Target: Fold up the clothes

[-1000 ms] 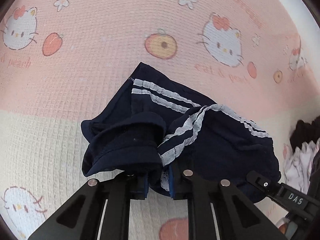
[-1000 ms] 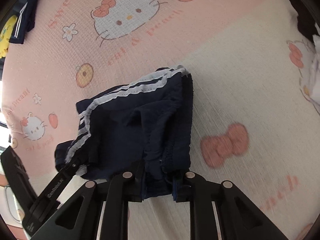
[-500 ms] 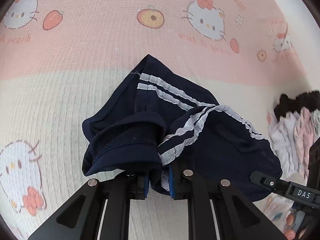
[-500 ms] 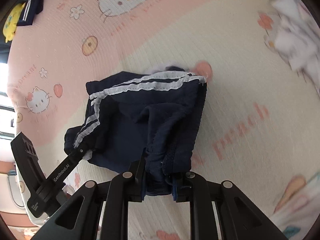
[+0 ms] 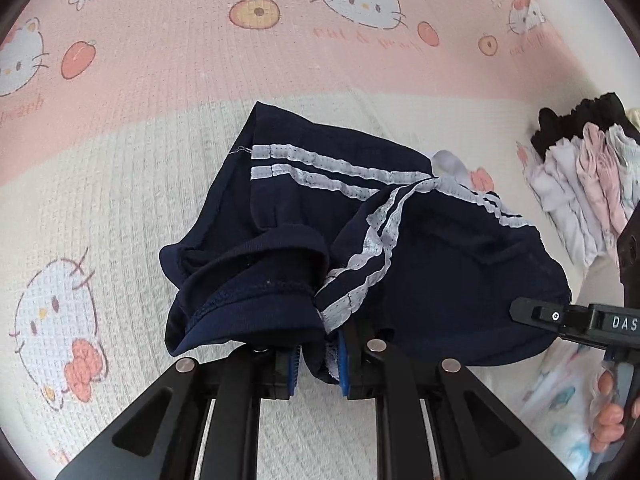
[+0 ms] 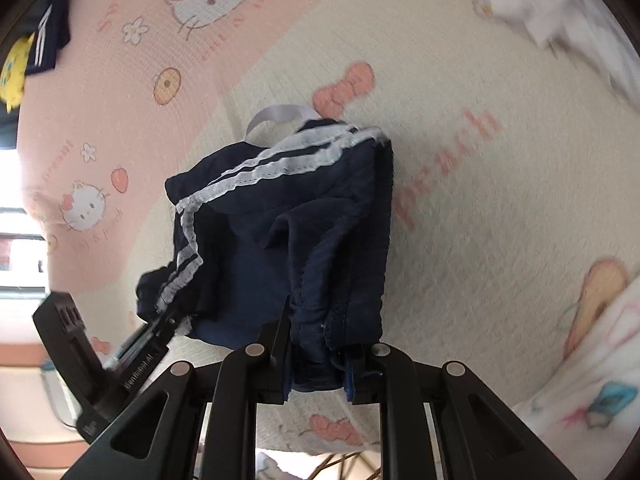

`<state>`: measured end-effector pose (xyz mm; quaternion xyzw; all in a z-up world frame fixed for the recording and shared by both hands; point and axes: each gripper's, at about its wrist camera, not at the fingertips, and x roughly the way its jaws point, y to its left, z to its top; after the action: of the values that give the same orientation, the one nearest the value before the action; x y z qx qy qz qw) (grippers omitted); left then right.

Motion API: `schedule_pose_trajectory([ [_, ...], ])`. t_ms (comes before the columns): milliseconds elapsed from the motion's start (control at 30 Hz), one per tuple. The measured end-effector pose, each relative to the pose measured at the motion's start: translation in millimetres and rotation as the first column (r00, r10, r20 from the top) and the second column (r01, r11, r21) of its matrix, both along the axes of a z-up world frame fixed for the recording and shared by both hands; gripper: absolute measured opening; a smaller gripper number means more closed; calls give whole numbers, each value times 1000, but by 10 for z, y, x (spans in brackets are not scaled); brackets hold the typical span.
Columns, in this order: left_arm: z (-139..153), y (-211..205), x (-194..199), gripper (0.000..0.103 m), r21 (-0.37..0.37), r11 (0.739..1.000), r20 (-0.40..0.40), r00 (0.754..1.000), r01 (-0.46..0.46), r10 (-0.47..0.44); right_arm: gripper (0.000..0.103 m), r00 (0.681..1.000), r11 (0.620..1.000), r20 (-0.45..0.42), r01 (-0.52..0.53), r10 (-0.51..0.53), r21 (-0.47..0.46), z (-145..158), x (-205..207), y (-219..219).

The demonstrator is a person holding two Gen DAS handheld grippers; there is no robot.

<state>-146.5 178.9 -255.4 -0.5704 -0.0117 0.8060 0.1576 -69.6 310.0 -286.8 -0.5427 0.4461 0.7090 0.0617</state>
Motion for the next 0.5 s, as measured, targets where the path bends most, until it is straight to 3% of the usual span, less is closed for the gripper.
schedule_pose_trajectory([
  [500, 2, -123, 297, 14, 42, 999, 40, 999, -24, 22, 16, 999, 999, 47, -1, 3, -51, -206, -52, 62],
])
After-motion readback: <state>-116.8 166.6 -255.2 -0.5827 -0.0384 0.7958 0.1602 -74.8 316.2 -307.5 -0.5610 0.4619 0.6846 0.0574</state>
